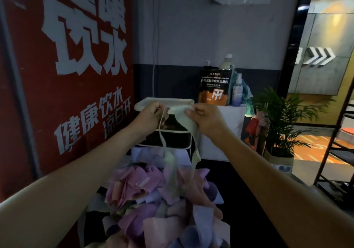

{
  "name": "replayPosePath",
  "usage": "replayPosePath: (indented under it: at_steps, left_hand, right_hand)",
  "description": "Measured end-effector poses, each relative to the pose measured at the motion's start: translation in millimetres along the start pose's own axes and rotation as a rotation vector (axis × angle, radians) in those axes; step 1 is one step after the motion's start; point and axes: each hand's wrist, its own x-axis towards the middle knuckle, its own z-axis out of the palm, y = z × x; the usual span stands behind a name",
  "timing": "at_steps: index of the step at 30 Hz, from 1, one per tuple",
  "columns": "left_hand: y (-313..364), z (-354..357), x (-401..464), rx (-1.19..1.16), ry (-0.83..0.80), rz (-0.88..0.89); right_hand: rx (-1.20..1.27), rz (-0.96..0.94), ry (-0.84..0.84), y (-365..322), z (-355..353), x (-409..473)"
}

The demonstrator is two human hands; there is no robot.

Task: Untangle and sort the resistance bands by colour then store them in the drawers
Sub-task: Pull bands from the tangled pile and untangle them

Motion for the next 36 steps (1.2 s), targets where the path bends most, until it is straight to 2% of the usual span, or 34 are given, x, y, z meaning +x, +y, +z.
replayPosePath:
  at_steps: [4, 8, 11, 13, 16, 19, 22, 26, 28, 31, 33, 36]
  left_hand:
    - [12, 9, -1, -0.062, -0.177, -0.061]
    - [-4, 19, -11, -0.049, -0.322, -0.186]
    - [-14, 27, -17, -0.063, -0.387, -0.212]
    - [-16, 28, -14, -0.127, -0.336, -0.21]
    - [-17, 27, -7, -0.332, -0.315, -0.194]
    - [-15, 34, -6, -0.38, -0.359, -0.183]
    - [-16, 45, -5, -0.315, -0.306, -0.156]
    - [-25, 60, -2, -0.289, -0.211, -0.141]
    - [-29, 67, 0, -0.253, -0.156, -0.158]
    - [-35, 75, 4, -0.147, -0.045, -0.205]
    - [-39, 82, 6, -0.135, -0.004, -0.226]
    - [-39, 97, 7, -0.198, 0.038, -0.263]
  right_hand:
    - [0.024, -0.02, 0.06, -12, -33, 4]
    - [0.075, 0.063, 0.216, -6, -70, 1]
    - [0.011, 0.139, 0.18, 11, -95, -12]
    - [-0.076, 0.203, 0.12, 30, -104, -24]
    - [-0.074, 0.243, 0.099, 59, -115, -42]
    - [-0.098, 0.255, -0.071, 78, -124, -53]
    - [-0.404, 0.234, -0.311, 90, -129, -60]
    - [-0.754, 0.128, -0.487, 109, -131, -70]
    - [-0.852, 0.051, -0.487, 120, -132, -74]
    - [-0.816, -0.017, -0.32, 130, -140, -80]
    - [-0.755, 0.035, -0.259, 134, -148, -87]
    - [-0.644, 0.19, -0.307, 140, -157, -98]
